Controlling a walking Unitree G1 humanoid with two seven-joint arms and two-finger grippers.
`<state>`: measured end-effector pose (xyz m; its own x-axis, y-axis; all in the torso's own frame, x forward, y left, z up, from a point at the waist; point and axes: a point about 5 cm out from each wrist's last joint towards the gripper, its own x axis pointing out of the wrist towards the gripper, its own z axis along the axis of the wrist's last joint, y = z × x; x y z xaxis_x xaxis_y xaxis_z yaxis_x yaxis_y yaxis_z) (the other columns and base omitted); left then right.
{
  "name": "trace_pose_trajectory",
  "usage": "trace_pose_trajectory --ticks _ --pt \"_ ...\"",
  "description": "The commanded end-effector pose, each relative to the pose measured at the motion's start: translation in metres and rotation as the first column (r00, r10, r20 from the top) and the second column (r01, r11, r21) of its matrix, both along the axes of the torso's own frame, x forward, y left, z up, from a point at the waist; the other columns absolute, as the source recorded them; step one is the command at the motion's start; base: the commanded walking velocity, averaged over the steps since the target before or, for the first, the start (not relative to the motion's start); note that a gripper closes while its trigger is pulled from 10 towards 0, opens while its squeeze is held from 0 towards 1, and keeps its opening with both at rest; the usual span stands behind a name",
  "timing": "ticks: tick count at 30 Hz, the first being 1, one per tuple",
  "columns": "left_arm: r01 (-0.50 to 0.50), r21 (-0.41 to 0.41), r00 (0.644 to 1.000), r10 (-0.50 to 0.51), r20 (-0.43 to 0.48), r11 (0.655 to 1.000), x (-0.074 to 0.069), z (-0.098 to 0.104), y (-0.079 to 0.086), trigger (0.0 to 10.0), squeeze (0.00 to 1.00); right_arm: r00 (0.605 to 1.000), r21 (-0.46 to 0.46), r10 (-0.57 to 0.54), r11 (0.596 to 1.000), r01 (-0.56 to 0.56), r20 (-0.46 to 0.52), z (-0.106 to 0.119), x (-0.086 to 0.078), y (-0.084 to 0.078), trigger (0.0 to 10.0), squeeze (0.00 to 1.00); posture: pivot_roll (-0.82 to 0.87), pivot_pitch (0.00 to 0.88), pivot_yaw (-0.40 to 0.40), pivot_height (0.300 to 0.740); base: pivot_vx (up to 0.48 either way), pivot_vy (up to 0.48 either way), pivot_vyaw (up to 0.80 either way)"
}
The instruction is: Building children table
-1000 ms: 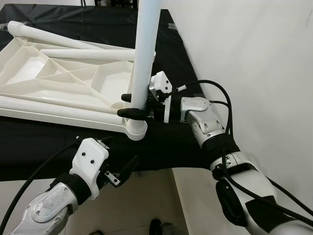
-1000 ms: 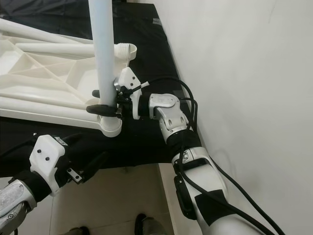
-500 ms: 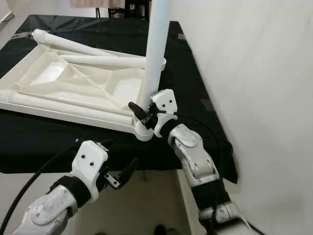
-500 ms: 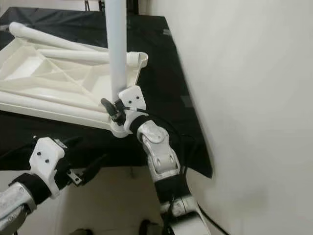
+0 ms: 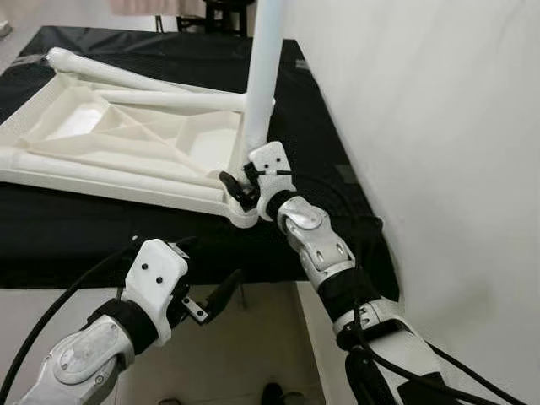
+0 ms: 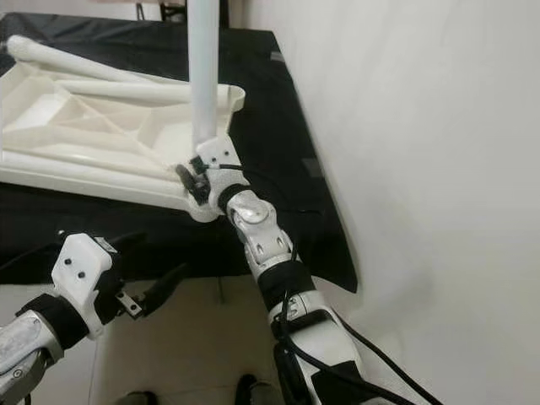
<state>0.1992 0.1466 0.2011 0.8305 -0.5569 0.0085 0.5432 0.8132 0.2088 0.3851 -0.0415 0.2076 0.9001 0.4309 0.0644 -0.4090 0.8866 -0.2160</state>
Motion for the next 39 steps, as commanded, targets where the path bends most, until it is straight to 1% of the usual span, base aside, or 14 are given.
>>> trace_pose_trajectory --ticks 1,2,3,6,7,11,14,16,17,19,21,25,29,39 --pt "0.006 -0.008 1.000 -0.006 -0.006 1.000 -0.002 -0.002 -0.002 10.0 0.00 0.990 -0.002 -0.141 0.990 0.141 0.025 0.005 0.008 -0.027 10.0 1.00 0.17 0.220 -0.154 0.740 0.000 0.000 0.00" --pt "0.005 -0.009 1.000 -0.005 -0.007 1.000 -0.002 -0.002 -0.002 10.0 0.00 0.983 -0.014 -0.180 0.984 0.180 0.034 0.004 0.010 -0.037 10.0 0.89 0.16 0.225 -0.152 0.740 0.000 0.000 0.00" --pt "0.005 -0.009 1.000 -0.005 -0.007 1.000 -0.002 -0.002 -0.002 10.0 0.00 0.979 -0.021 -0.201 0.979 0.202 0.040 0.004 0.011 -0.044 10.0 0.59 0.16 0.225 -0.152 0.740 0.000 0.000 0.00" --pt "0.007 -0.011 1.000 -0.008 -0.009 1.000 -0.002 -0.002 -0.002 10.0 0.00 0.973 -0.030 -0.226 0.973 0.227 0.042 0.003 0.013 -0.052 10.0 0.59 0.15 0.228 -0.150 0.740 0.000 0.000 0.00" --pt "0.013 -0.014 1.000 -0.013 -0.013 1.000 -0.003 -0.002 -0.003 10.0 0.00 0.966 -0.046 -0.256 0.965 0.258 0.044 0.001 0.014 -0.063 10.0 0.00 0.15 0.231 -0.146 0.740 0.000 0.000 0.00" --pt "0.024 -0.018 1.000 -0.024 -0.020 1.000 -0.003 -0.003 -0.006 10.0 0.00 0.932 -0.078 -0.360 0.929 0.363 0.049 -0.005 0.017 -0.095 10.0 0.00 0.15 0.238 -0.145 0.740 0.000 0.000 0.00" --pt "0.025 -0.016 0.999 -0.025 -0.021 1.000 -0.004 -0.003 -0.006 10.0 0.00 0.908 -0.044 -0.416 0.907 0.418 0.050 -0.002 0.020 -0.104 10.0 0.00 0.15 0.242 -0.145 0.740 0.000 0.000 0.00" --pt "0.025 -0.016 0.999 -0.025 -0.021 1.000 -0.004 -0.003 -0.006 10.0 0.00 0.908 -0.044 -0.416 0.907 0.418 0.050 -0.002 0.020 -0.104 10.0 0.00 0.15 0.242 -0.145 0.740 0.000 0.000 0.00" --pt "0.016 -0.010 1.000 -0.016 -0.021 1.000 -0.004 -0.003 -0.004 10.0 0.00 0.931 0.015 -0.359 0.933 0.359 0.062 0.005 0.020 -0.090 10.0 0.00 0.16 0.248 -0.145 0.740 0.000 0.000 0.00" --pt "0.016 -0.010 1.000 -0.016 -0.021 1.000 -0.004 -0.003 -0.004 10.0 0.00 0.931 0.015 -0.359 0.933 0.359 0.062 0.005 0.020 -0.090 10.0 0.00 0.16 0.248 -0.145 0.740 0.000 0.000 0.00" --pt "0.008 -0.009 1.000 -0.008 -0.021 1.000 -0.005 -0.003 -0.003 10.0 0.00 0.953 0.044 -0.297 0.954 0.295 0.055 0.004 0.017 -0.080 10.0 0.00 0.15 0.251 -0.145 0.740 0.000 0.000 0.00" --pt "-0.014 -0.005 1.000 0.014 -0.022 1.000 -0.004 -0.005 0.000 10.0 0.00 0.986 0.096 -0.164 0.982 0.162 0.015 -0.012 0.001 -0.065 10.0 0.00 0.14 0.262 -0.133 0.740 0.000 0.000 0.00" --pt "-0.066 -0.006 0.998 0.066 -0.015 0.998 0.000 -0.006 0.005 10.0 0.00 0.991 0.131 -0.136 0.982 0.136 -0.003 -0.029 -0.020 -0.072 10.0 0.00 0.12 0.266 -0.126 0.740 0.000 0.000 0.00" --pt "-0.211 0.006 0.977 0.211 0.023 0.977 0.015 -0.006 0.020 10.0 0.00 0.985 0.181 -0.174 0.969 0.167 0.021 -0.030 -0.045 -0.096 10.0 0.00 0.10 0.258 -0.103 0.740 0.000 0.000 0.00"
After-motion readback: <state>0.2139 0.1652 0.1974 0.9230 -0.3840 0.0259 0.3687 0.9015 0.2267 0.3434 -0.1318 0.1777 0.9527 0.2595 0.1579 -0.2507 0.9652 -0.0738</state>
